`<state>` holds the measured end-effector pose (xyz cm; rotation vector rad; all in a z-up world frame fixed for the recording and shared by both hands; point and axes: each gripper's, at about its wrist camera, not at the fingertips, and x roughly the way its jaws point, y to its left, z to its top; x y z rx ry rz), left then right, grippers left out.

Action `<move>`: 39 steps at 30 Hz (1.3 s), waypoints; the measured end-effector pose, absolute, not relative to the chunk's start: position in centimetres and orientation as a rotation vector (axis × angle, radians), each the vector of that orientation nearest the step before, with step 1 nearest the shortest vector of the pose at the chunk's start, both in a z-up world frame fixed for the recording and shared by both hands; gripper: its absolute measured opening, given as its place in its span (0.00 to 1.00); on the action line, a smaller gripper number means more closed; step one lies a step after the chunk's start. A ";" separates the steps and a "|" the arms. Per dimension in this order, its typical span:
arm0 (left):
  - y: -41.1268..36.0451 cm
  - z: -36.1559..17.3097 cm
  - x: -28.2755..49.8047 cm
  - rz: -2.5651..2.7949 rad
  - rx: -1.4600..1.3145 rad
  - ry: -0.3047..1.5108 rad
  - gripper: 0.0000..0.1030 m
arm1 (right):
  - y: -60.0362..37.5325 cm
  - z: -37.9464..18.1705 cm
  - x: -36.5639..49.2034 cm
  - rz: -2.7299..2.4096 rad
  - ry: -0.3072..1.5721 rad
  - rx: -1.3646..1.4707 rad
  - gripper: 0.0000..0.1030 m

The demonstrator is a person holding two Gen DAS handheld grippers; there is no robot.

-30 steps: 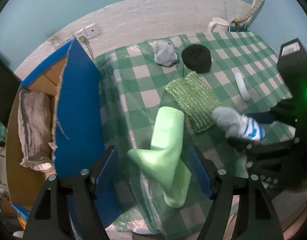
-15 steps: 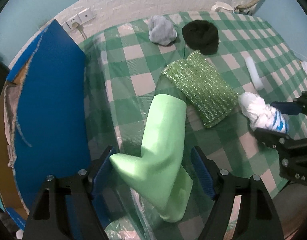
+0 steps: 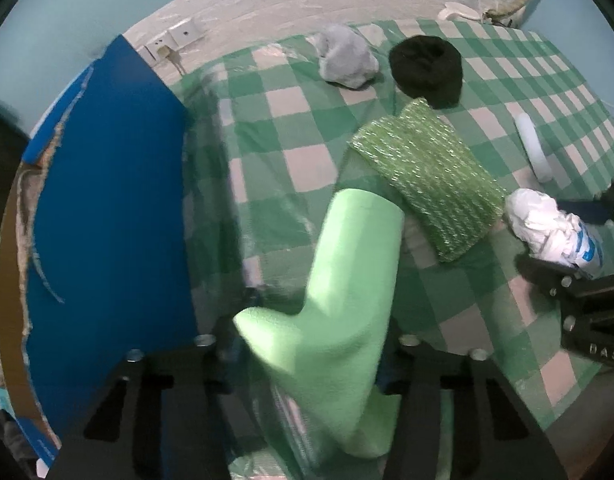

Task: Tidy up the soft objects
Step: 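Lift the striped bundle with the right gripper while the left grasps the green foam boot, then carry the green foam boot in the left gripper and the striped bundle in the right over the box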

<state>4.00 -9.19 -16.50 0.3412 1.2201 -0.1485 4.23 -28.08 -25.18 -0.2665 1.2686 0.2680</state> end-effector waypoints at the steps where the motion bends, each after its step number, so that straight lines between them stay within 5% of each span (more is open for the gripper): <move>1: -9.0 -16.4 4.0 -0.140 0.348 1.215 0.28 | -28.1 -25.2 4.1 0.274 1.270 -0.262 0.51; 3: -8.8 -16.0 3.9 -0.136 0.362 1.200 0.13 | -28.1 -25.0 4.0 0.269 1.269 -0.263 0.49; 7: -8.4 -15.3 3.7 -0.170 0.339 1.199 0.10 | -27.0 -23.9 3.2 0.266 1.249 -0.293 0.48; 39: -9.2 -7.2 0.3 -0.238 0.439 0.961 0.09 | -24.9 -15.0 0.4 0.330 1.084 -0.329 0.48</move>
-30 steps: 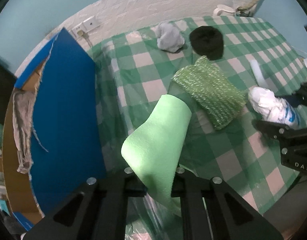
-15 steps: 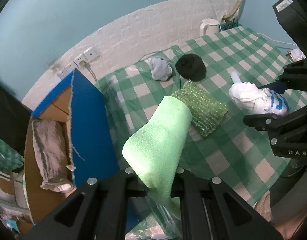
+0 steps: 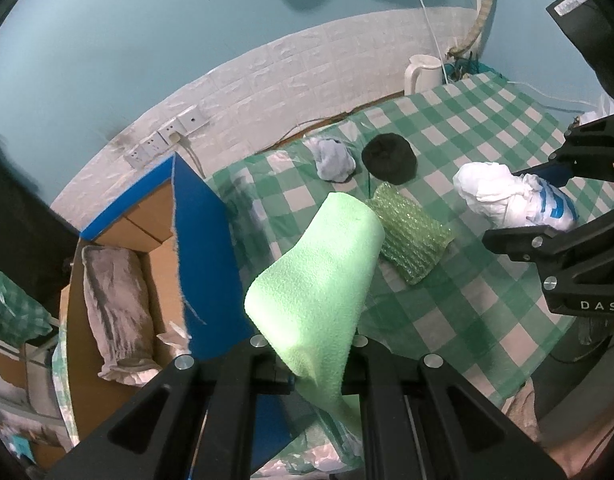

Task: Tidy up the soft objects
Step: 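Carry the green foam boot in the left gripper and the striped bundle in the right over the box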

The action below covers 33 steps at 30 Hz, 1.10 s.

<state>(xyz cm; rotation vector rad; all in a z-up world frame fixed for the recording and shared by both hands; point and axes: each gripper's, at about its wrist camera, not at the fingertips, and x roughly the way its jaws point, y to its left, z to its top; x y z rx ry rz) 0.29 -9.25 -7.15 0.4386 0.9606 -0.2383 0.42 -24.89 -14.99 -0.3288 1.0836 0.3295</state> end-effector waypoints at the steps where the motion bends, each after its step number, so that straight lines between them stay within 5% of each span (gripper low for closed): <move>1: -9.1 -6.9 0.3 -0.237 0.435 0.958 0.09 | -24.8 -14.9 0.4 0.331 1.081 -0.329 0.48; 33: 1.2 -1.4 0.4 -0.103 0.290 0.873 0.09 | -13.9 -9.8 1.3 0.459 1.006 -0.406 0.48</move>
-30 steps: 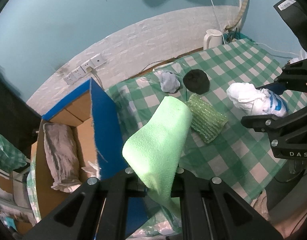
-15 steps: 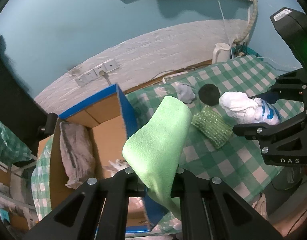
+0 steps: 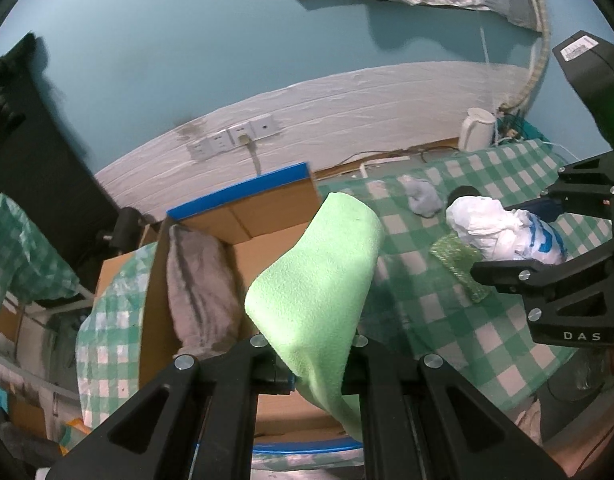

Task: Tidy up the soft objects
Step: 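Carry the green foam boot in the left gripper and the striped bundle in the right over the box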

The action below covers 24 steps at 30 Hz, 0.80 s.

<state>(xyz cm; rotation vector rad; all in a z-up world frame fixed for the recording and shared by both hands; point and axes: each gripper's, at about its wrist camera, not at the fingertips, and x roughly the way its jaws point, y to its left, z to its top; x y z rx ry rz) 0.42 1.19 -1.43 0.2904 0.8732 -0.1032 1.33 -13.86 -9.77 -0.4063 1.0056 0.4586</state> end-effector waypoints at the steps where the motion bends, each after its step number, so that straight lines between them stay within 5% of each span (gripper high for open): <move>1: 1.6 -1.5 0.5 -0.096 0.287 0.874 0.09 | -13.4 -9.7 1.4 0.463 1.005 -0.409 0.48; 24: 10.9 -3.8 2.0 0.068 0.220 0.923 0.09 | -1.8 -10.8 3.8 0.578 1.026 -0.512 0.48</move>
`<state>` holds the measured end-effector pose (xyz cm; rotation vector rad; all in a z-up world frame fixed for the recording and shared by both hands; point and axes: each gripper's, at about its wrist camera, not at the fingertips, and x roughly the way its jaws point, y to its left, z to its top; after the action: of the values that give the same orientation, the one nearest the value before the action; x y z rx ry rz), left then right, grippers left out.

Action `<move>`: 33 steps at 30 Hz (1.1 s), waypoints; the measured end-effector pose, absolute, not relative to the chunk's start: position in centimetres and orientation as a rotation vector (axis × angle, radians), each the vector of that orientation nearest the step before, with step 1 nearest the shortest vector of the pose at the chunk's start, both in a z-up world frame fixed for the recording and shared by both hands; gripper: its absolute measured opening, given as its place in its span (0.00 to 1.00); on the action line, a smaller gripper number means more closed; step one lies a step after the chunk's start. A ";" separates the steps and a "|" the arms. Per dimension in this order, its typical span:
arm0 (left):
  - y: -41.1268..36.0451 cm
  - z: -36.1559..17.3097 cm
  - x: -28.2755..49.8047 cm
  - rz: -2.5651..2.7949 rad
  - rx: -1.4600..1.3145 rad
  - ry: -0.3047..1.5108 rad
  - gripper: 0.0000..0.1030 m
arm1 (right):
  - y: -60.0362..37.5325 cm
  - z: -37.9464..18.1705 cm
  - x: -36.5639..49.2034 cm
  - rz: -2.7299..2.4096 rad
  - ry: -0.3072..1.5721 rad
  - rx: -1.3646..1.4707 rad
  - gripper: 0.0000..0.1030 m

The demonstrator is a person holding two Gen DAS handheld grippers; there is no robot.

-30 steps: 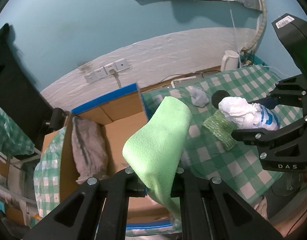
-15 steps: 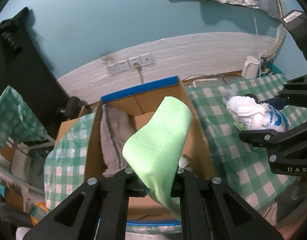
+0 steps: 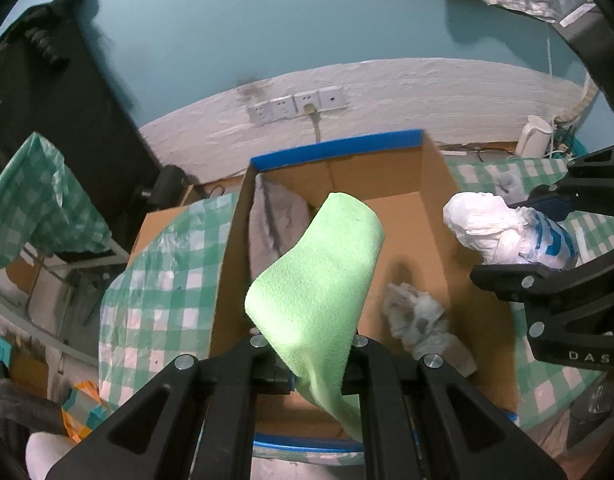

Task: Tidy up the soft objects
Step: 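Carry the green foam boot in the left gripper and the striped bundle in the right over the box, then open the right gripper dropping the striped bundle into the box while the left lowers the boot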

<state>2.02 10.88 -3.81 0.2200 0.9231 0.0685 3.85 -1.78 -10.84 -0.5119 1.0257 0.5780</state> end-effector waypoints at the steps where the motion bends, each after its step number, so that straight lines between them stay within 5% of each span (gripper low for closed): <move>1: 11.1 -4.0 2.1 0.072 0.216 0.928 0.09 | -1.4 -11.0 4.0 0.582 1.027 -0.515 0.48; 12: 13.5 -5.7 2.5 0.125 0.205 0.974 0.09 | 1.3 -12.7 4.4 0.614 1.049 -0.548 0.48; 14: 13.8 -5.9 2.6 0.131 0.203 0.982 0.14 | 1.5 -12.7 4.4 0.620 1.049 -0.543 0.52; 19: 13.8 -5.7 2.6 0.152 0.216 0.974 0.44 | 1.4 -12.3 4.2 0.596 1.009 -0.550 0.68; 33: 12.2 -5.4 2.7 0.126 0.250 0.944 0.45 | -2.1 -11.2 3.9 0.553 0.994 -0.497 0.69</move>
<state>2.66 12.21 -5.45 0.2498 0.9441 0.1265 3.94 -2.05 -11.16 -0.4967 0.9937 0.5528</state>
